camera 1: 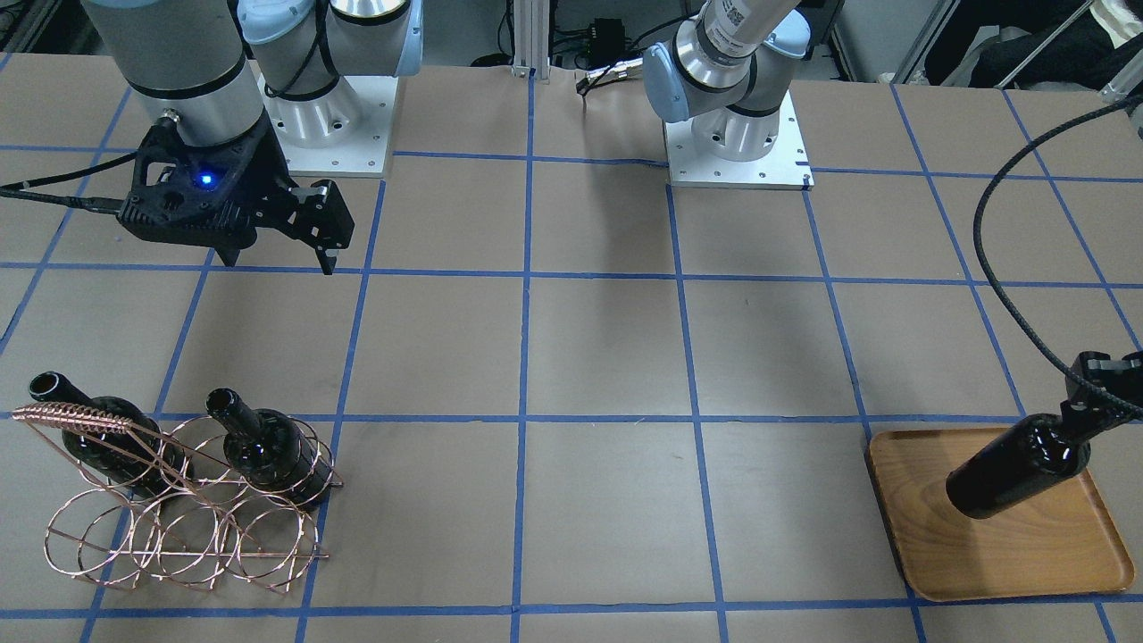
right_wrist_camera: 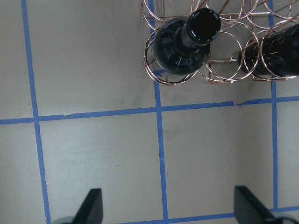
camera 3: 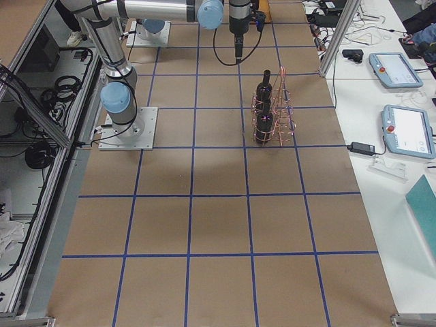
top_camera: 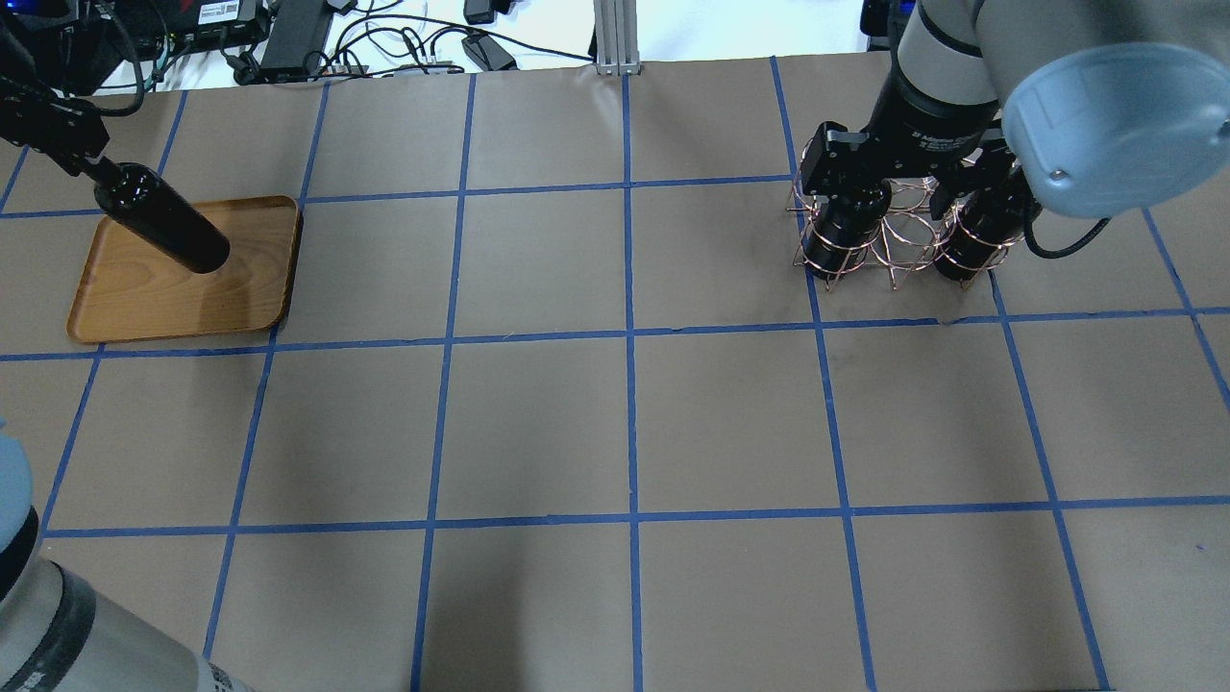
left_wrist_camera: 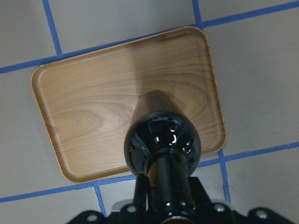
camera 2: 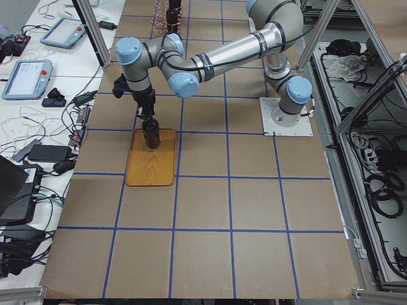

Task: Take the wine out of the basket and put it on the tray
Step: 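Lay the bottle down on the wooden tray and open the left gripper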

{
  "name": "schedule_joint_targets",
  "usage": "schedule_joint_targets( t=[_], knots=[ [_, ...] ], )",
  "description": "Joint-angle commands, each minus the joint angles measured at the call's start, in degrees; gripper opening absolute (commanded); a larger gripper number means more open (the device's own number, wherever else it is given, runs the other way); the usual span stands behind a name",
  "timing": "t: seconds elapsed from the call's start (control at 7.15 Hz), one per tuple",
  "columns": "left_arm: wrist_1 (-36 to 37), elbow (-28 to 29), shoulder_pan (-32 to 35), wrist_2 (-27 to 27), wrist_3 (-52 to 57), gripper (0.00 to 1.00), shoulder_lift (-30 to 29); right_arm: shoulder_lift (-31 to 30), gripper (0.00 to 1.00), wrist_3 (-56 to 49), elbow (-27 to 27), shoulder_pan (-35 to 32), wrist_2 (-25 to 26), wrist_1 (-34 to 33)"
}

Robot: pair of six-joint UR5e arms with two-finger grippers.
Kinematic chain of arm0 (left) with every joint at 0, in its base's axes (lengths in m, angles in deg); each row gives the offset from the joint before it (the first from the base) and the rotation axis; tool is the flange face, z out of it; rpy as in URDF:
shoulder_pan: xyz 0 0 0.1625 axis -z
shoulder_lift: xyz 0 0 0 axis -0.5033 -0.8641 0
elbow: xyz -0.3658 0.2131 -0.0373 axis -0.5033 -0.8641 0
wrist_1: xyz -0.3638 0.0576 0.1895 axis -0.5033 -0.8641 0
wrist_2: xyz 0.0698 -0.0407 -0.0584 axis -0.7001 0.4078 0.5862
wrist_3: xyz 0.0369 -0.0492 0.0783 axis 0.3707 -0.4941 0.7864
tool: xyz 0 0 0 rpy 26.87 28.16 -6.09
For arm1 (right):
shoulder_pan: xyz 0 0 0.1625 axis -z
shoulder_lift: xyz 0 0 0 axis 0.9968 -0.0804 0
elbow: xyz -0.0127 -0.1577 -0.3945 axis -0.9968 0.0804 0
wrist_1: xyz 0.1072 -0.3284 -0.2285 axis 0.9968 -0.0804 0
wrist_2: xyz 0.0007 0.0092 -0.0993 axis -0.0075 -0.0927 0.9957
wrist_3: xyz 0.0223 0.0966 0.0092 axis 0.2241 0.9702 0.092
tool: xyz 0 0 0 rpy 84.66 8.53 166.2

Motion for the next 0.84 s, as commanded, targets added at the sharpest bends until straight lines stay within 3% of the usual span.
schedule_joint_targets(
  t=[0.0,0.14,0.28,0.42,0.7],
  knots=[
    [0.12,-0.24,-0.56,0.32,-0.15,0.00,-0.60,0.08,1.00,-0.01,0.00,0.00,0.01,-0.19],
    [0.12,-0.85,-0.65,0.32,0.03,0.00,-0.51,0.08,1.00,-0.01,0.00,0.00,0.10,-0.10],
    [-0.05,-0.94,-0.73,0.41,-0.06,0.11,-0.43,0.08,1.00,-0.01,0.00,0.00,0.01,-0.19],
    [-0.14,-1.64,-0.74,0.41,0.20,0.42,-0.34,0.08,1.00,-0.01,0.00,0.00,0.10,-0.19],
    [0.21,-2.17,-1.17,0.41,0.29,0.64,-0.34,0.08,1.00,0.17,0.00,0.00,0.10,-0.19]
  ],
)
